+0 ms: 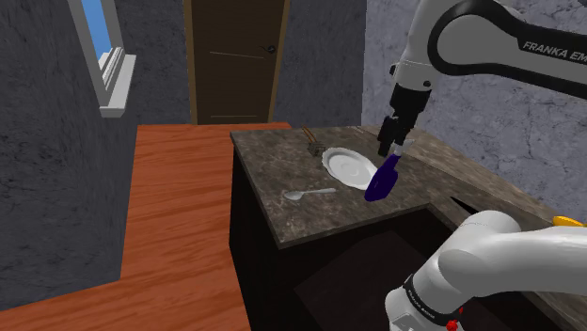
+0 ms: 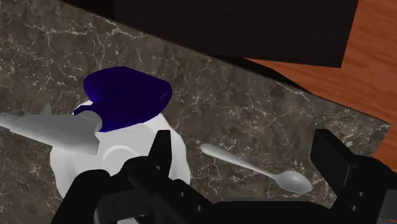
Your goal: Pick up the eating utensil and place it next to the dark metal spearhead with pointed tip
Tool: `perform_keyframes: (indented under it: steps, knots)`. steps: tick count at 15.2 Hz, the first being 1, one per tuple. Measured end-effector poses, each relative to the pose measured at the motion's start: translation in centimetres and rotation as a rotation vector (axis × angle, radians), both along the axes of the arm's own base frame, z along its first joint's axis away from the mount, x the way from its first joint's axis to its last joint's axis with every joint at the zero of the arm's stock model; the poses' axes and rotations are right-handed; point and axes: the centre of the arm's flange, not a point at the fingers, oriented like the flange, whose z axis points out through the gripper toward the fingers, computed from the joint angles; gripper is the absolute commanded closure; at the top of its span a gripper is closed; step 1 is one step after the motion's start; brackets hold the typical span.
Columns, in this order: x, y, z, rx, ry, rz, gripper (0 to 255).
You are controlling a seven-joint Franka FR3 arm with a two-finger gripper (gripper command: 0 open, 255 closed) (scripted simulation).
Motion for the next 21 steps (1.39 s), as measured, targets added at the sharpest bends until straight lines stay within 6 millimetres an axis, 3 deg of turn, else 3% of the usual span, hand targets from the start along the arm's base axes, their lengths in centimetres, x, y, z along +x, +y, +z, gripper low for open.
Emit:
perform_keyframes:
  steps: [4,9,21]
  knots:
    - [1.8,0.4,-1.9,-0.013,0.009,0.103,0]
    - [5.7,1.7,-6.9,-0.045,0.030,0.348,0]
    - [12.9,8.1,-19.5,-0.122,0.078,0.951,0]
